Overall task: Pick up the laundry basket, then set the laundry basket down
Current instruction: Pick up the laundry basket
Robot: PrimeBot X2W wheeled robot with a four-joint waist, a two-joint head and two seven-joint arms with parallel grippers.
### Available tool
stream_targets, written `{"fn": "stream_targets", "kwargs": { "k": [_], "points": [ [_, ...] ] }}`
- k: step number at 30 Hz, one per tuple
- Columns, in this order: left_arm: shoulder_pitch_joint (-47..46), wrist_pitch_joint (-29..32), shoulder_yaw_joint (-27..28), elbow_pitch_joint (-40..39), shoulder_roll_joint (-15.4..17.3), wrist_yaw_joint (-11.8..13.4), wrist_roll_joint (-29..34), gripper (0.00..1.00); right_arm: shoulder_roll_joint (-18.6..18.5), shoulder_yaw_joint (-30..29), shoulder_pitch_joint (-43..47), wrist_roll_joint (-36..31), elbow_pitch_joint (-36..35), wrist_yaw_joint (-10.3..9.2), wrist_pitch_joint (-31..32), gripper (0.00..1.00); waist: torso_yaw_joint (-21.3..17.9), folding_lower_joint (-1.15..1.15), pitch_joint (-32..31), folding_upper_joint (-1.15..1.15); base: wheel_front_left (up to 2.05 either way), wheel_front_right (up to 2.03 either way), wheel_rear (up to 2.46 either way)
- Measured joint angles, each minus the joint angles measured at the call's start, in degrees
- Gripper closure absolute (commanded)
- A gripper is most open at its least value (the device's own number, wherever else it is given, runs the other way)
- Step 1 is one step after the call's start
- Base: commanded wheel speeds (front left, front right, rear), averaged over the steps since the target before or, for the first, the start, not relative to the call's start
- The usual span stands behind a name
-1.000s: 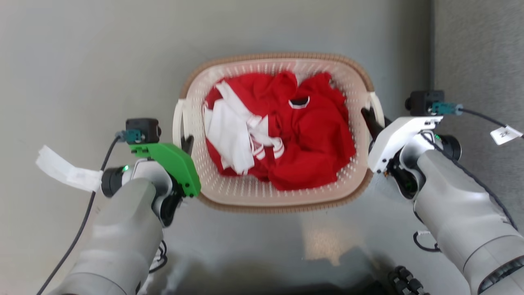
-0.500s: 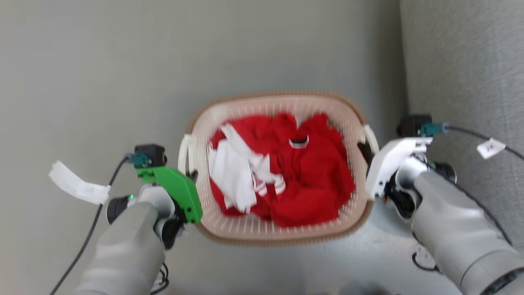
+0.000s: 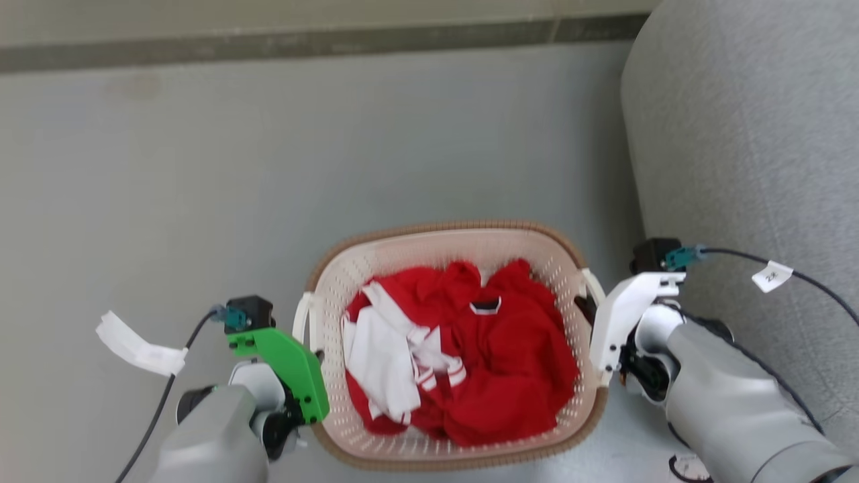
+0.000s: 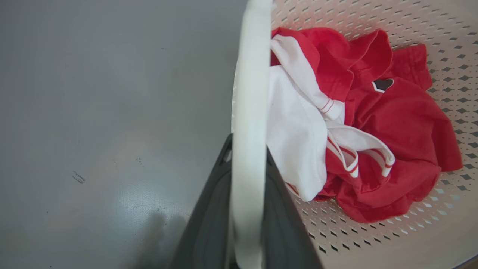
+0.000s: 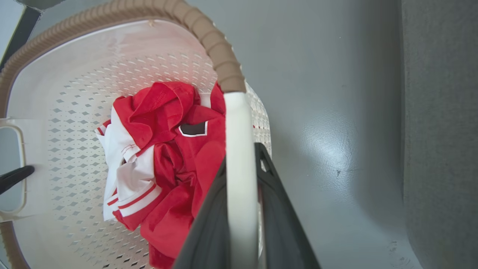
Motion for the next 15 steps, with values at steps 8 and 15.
{"fn": "stream_targets", "kwargs": {
  "k": [8, 15],
  "points": [
    [4.33, 2.29, -1.21, 0.91, 0.01, -0.29, -1.52, 1.00, 0.53, 2.54, 3.66, 0.57, 0.76, -0.05, 2.90, 1.00, -0.37, 0.00, -7.08, 0.00, 0.00, 0.00, 0.00],
    [6.22, 3.64, -1.68, 1.03, 0.01, -0.31, -2.67, 1.00, 0.69, 3.59, 5.08, 1.68, 1.21, -0.05, 4.91, 1.00, -0.79, 0.00, -11.99, 0.00, 0.00, 0.00, 0.00]
  ]
}}
